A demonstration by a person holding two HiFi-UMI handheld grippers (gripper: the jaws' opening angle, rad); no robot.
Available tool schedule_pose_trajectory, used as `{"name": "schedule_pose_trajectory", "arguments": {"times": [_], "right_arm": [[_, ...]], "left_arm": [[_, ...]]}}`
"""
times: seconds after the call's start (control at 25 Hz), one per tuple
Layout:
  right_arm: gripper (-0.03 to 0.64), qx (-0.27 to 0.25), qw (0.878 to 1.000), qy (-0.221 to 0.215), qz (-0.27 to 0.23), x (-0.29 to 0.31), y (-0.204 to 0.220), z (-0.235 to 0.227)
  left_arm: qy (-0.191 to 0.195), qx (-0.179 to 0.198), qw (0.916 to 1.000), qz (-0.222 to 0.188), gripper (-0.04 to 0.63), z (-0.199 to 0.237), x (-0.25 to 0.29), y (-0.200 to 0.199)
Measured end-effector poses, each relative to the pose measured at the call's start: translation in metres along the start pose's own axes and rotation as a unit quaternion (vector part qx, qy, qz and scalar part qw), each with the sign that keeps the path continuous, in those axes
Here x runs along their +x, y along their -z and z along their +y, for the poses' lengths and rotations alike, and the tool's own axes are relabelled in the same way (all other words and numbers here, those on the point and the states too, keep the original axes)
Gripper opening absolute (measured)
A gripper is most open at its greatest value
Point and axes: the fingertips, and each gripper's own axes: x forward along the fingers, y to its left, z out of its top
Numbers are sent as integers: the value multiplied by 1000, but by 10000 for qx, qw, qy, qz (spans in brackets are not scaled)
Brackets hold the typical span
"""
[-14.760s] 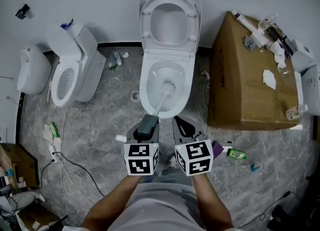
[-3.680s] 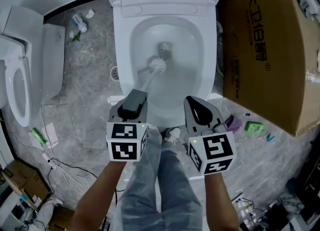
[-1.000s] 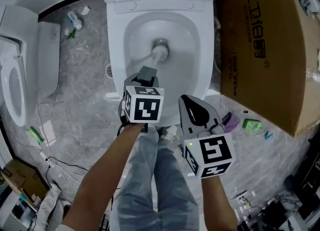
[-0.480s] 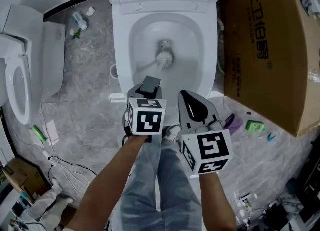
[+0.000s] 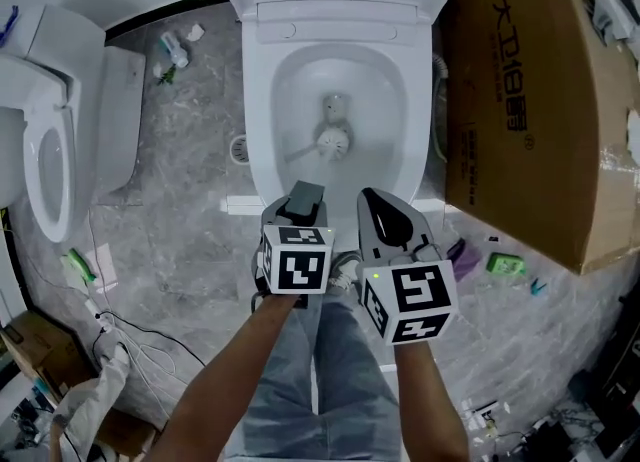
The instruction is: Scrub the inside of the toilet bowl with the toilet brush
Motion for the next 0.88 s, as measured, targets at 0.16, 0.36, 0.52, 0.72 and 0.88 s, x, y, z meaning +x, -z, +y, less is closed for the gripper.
{"name": "schedule_pose_trajectory", "arguments": {"times": [0.16, 0.36, 0.52, 0.72, 0.88], "right_arm": [[0, -13, 10000, -9, -3, -15, -9, 6], [-2, -26, 10000, -23, 16, -38, -20, 14], [0, -42, 10000, -27, -10, -59, -35, 21], [-2, -46, 9999, -23, -140, -86, -62, 32], [-1, -101, 9994, -46, -317, -111, -91, 41]], "left_arm": [[1, -74, 10000, 5, 152, -6, -21, 4], [4, -156, 9999, -37, 152, -14, -53, -4], [-17, -163, 9997, -193, 152, -18, -82, -16], [-33, -184, 9991, -385, 152, -23, -121, -35], [-55, -225, 9977, -632, 152, -28, -159, -57]]}}
